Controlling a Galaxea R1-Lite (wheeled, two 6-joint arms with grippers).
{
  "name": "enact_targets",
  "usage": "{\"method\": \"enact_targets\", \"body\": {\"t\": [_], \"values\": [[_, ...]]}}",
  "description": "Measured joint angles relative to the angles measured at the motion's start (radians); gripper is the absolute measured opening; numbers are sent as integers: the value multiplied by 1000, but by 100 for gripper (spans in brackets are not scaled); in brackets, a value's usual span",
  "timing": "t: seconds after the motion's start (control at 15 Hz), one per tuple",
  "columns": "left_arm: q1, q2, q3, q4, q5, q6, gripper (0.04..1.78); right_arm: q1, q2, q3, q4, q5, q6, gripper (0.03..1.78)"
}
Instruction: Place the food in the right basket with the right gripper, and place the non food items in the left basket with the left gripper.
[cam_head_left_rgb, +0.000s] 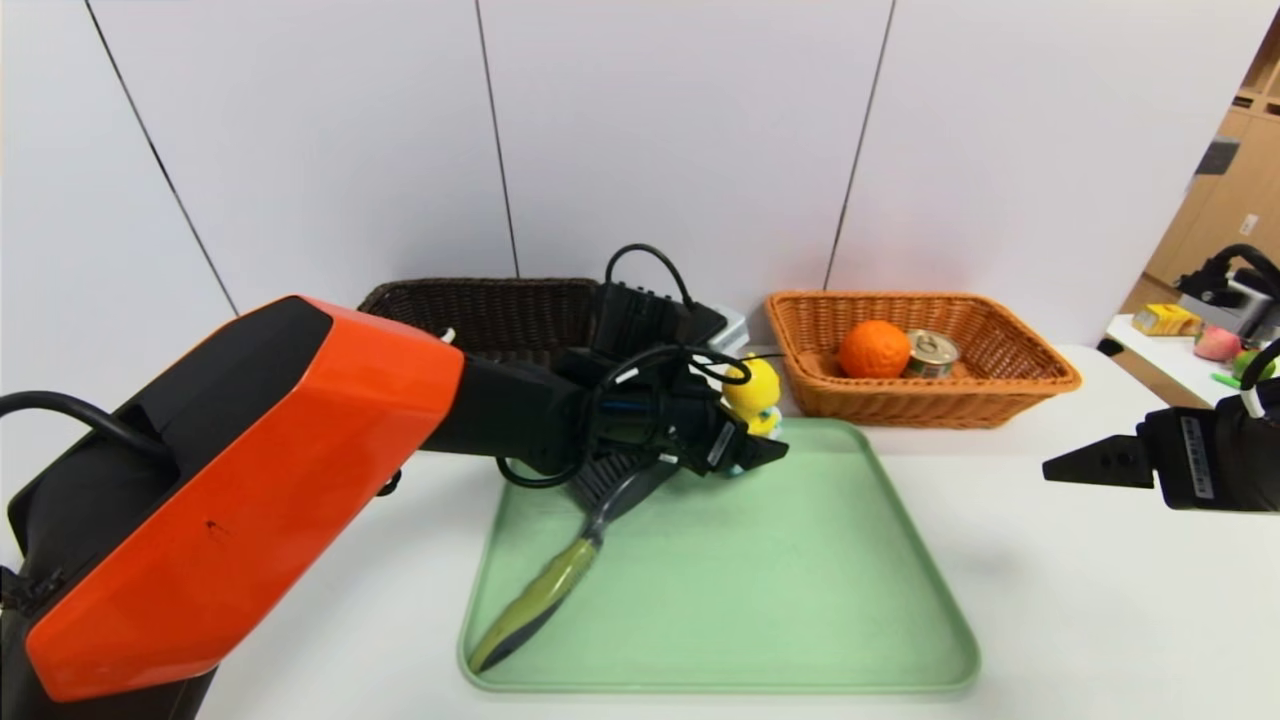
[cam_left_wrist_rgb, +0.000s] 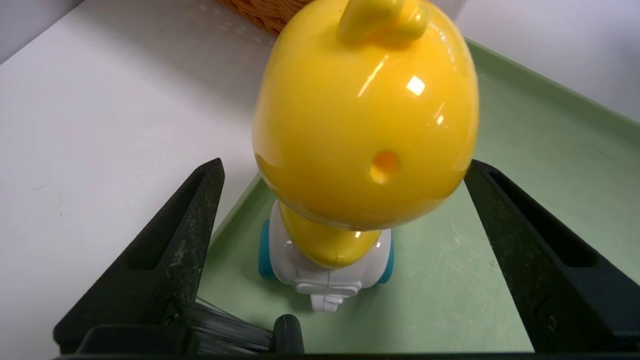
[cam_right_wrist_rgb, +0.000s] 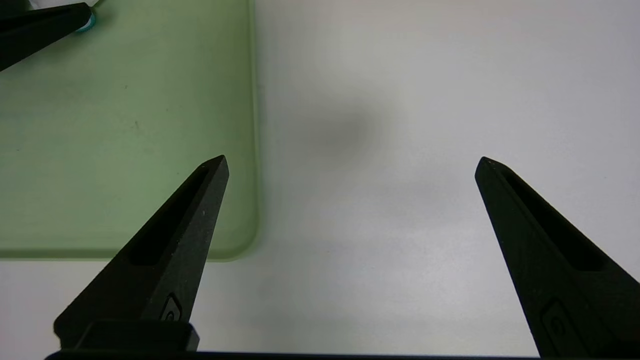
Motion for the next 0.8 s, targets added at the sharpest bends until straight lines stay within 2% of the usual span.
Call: {"method": "enact_targets", "body": {"t": [0.8], "values": [[1, 46, -38, -6, 0, 8, 169, 0, -4, 9, 2, 0, -6, 171]]}}
